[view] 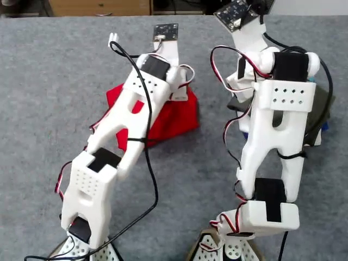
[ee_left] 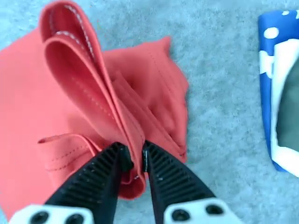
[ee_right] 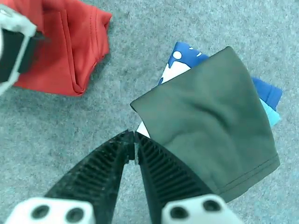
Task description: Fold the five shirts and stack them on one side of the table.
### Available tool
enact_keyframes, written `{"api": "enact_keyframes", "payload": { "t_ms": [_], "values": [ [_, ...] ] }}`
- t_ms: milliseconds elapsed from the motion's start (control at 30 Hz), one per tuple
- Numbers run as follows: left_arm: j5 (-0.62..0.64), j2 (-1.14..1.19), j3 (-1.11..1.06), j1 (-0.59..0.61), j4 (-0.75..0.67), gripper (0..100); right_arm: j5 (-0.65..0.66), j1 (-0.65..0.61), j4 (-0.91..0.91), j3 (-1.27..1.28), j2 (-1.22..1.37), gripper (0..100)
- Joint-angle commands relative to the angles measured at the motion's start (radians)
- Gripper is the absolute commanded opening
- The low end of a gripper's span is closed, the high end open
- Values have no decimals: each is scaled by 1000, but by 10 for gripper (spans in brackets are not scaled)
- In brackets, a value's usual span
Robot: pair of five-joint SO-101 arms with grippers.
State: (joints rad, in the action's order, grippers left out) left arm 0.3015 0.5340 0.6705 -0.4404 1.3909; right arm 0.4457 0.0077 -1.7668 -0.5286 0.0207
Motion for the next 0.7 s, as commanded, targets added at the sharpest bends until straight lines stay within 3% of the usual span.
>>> {"api": "enact_keyframes", "payload": {
  "t_ms": [0,233,433,567,667],
  "values": [
    [37,19,54,-11,-34,19,-11,13,14,-2,-48,2],
    [98,67,167,-11,11,43,-11,13,15,-2,-48,2],
    [152,67,325,5,218,290,-12,13,21,-2,-42,2],
    [152,67,486,43,347,281,-12,12,55,31,-41,2],
    [152,65,571,141,370,226,-14,-10,80,65,-39,2]
  ]
}}
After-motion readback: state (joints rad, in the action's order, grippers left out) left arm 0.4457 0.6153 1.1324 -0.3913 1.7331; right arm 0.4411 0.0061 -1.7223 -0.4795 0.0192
